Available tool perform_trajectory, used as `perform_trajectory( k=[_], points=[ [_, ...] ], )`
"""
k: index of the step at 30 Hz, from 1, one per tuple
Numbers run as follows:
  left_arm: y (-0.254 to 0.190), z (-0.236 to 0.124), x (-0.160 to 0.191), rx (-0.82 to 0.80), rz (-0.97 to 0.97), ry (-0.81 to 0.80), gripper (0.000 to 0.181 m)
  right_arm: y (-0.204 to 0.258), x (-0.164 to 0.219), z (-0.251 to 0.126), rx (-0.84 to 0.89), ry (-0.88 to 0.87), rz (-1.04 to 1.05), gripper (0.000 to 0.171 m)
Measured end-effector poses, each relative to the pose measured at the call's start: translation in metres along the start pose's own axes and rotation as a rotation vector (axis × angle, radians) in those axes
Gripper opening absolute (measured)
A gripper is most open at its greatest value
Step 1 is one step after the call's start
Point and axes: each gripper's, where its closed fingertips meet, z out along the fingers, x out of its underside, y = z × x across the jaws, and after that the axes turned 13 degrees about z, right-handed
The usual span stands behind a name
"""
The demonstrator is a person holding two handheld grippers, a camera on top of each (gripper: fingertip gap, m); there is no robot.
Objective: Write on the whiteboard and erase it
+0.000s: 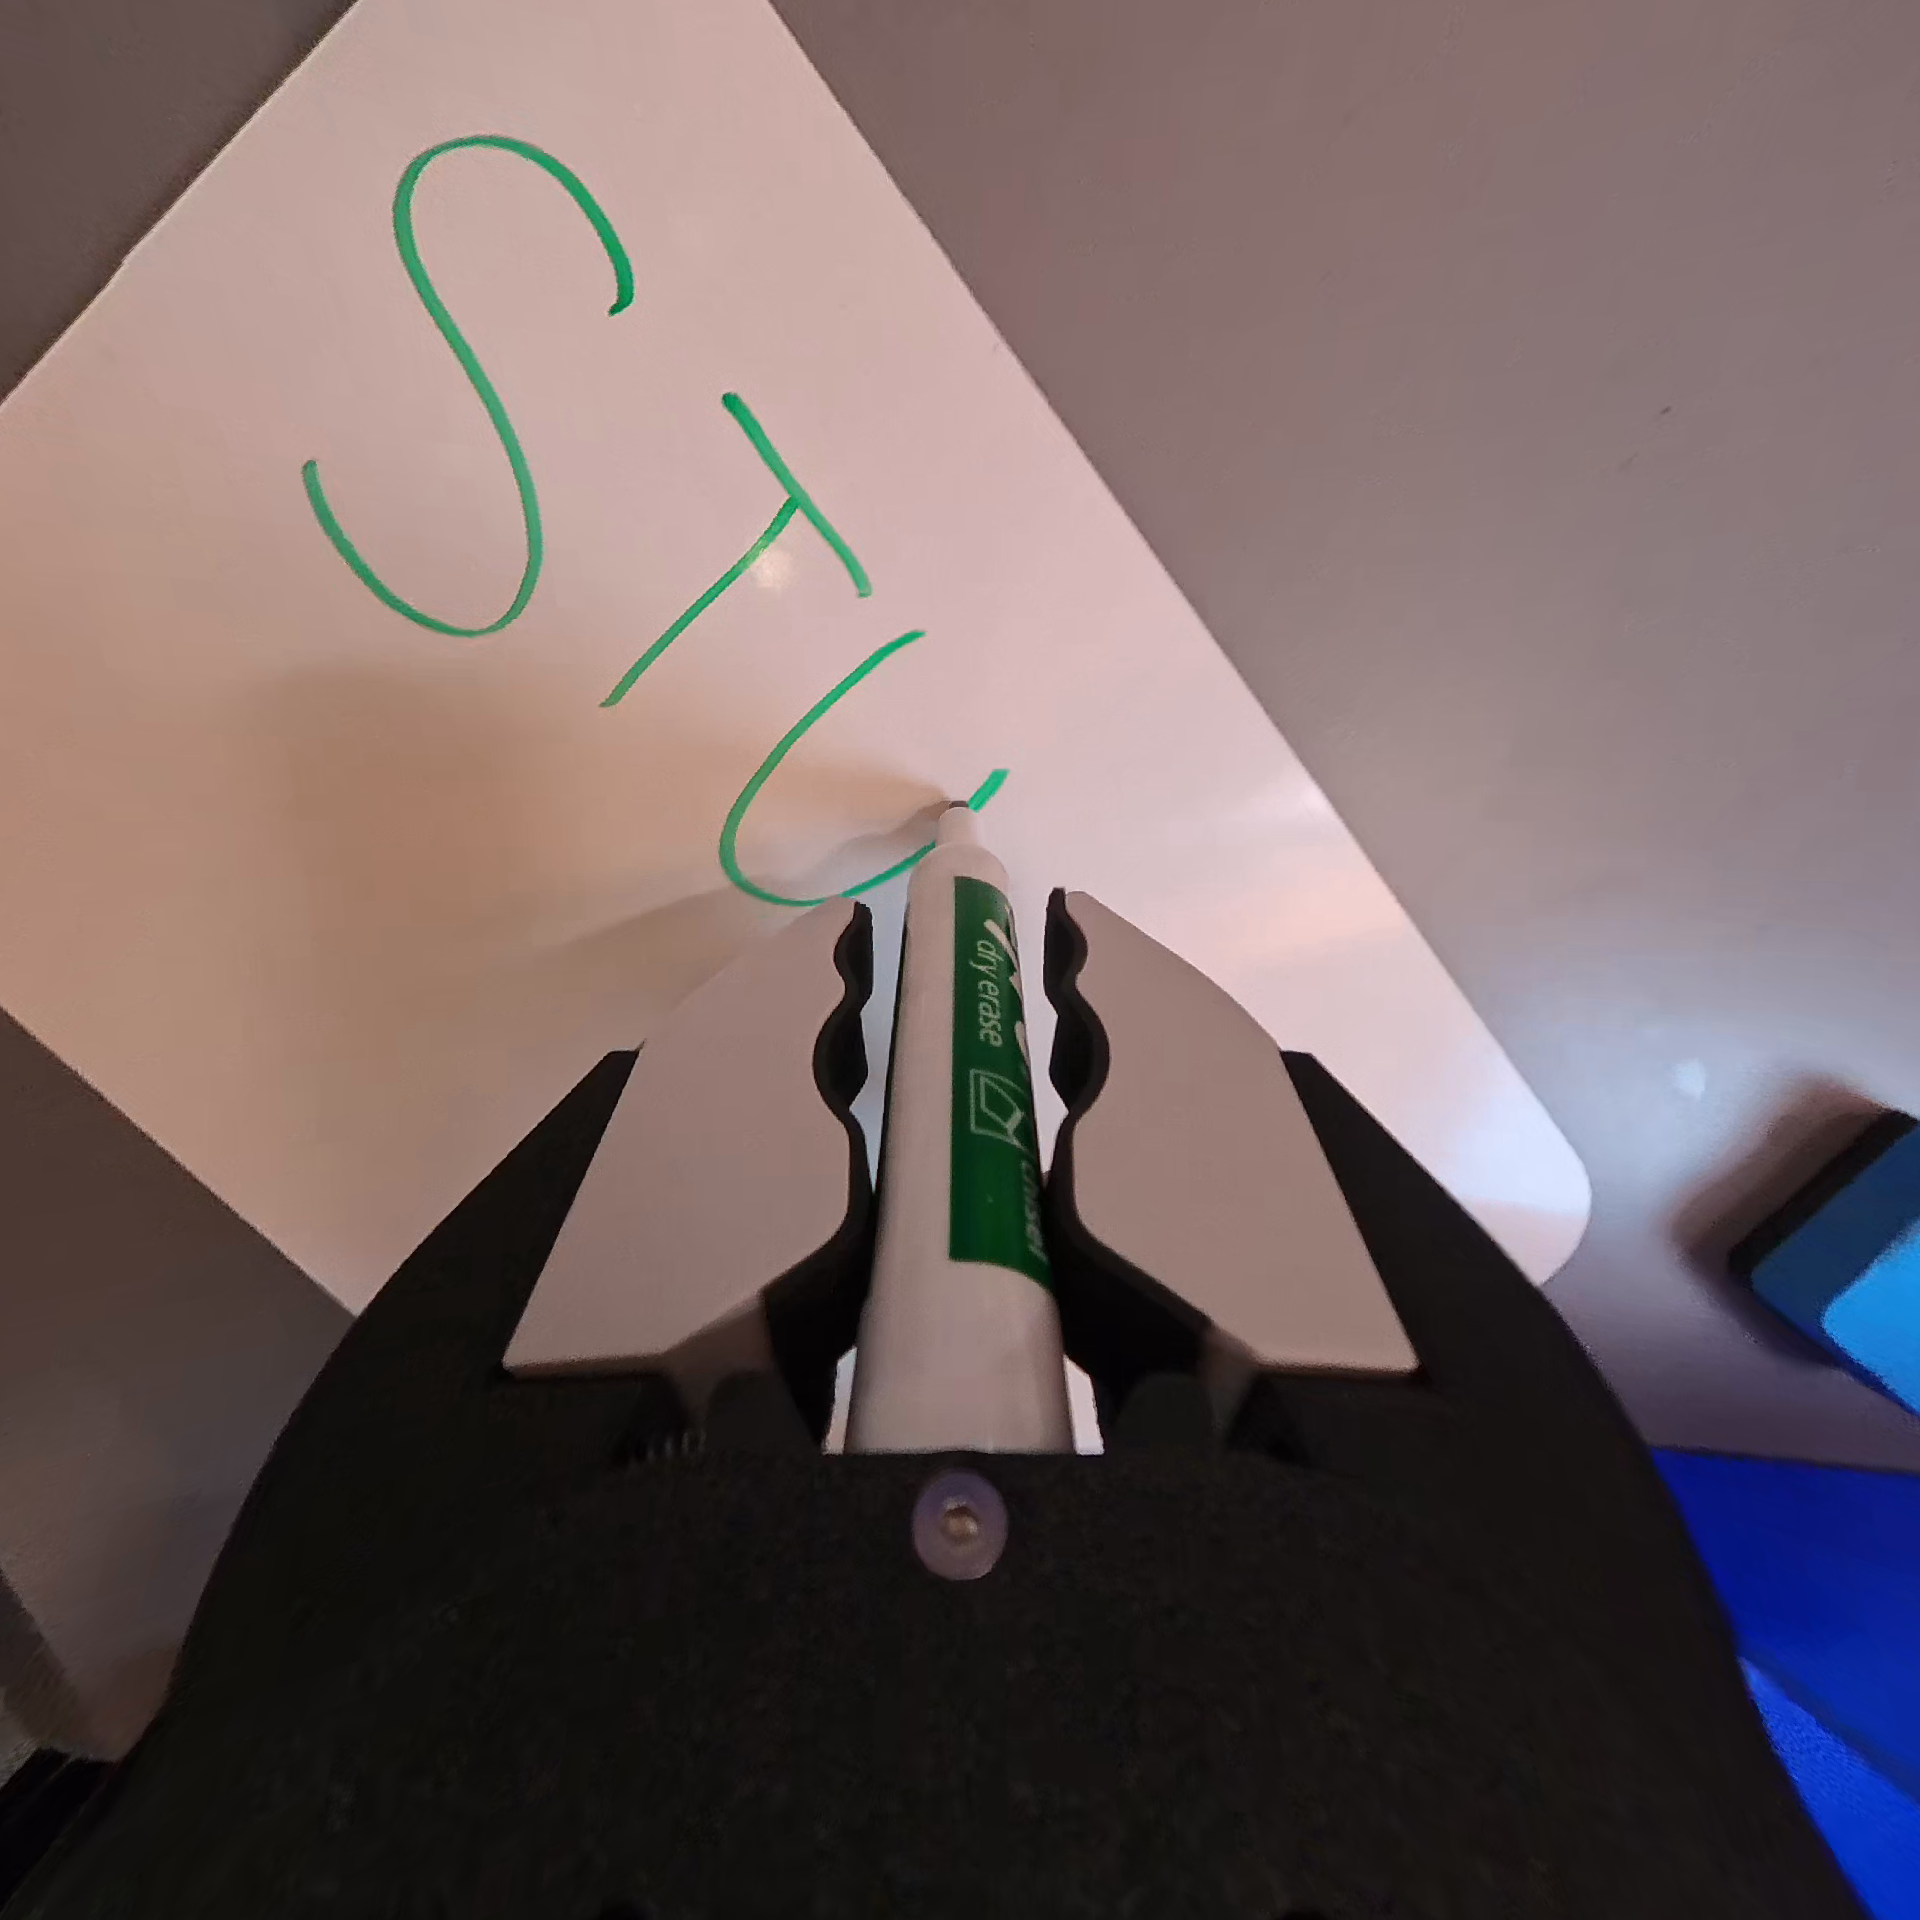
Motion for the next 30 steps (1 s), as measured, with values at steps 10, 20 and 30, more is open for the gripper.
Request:
perform_trajectory(
  k=[10, 20, 30],
  points=[
    [0.001, 0.0, 0.0, -0.004, -0.001, 0.0, 0.02, 0.018, 0.032, -0.012, -0.007, 0.028, 0.023, 0.033],
    [0.001, -0.001, 0.0, -0.002, -0.003, -0.001, 0.02, -0.017, -0.004, -0.011, 0.028, -0.03, 0.017, 0.033],
    [0.001, 0.0, 0.0, -0.001, -0.005, -0.001, 0.02, -0.023, -0.007, 0.0, 0.025, 0.015, -0.007, 0.033]
  ],
)
